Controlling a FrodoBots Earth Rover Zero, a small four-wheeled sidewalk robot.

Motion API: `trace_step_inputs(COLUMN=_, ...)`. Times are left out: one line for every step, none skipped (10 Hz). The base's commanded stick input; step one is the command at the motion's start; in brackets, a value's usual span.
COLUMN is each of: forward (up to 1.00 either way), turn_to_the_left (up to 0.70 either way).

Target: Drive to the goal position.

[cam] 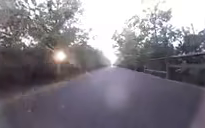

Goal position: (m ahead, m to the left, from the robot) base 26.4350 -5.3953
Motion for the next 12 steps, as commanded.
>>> trace_step_inputs(forward=1.0, turn_to_the_left=0.0)
trace_step_inputs(forward=1.0, turn_to_the_left=0.0)
trace_step_inputs(forward=1.0, turn_to_the_left=0.0)
trace_step_inputs(forward=1.0, turn_to_the_left=0.0)
trace_step_inputs(forward=1.0, turn_to_the_left=0.0)
trace_step_inputs(forward=1.0, turn_to_the_left=0.0)
trace_step_inputs(forward=1.0, turn_to_the_left=0.0)
trace_step_inputs(forward=1.0, turn_to_the_left=0.0)
trace_step_inputs(forward=1.0, turn_to_the_left=0.0)
trace_step_inputs(forward=1.0, turn_to_the_left=0.0)
trace_step_inputs(forward=1.0, turn_to_the_left=0.0)
trace_step_inputs(forward=1.0, turn_to_the_left=0.0)
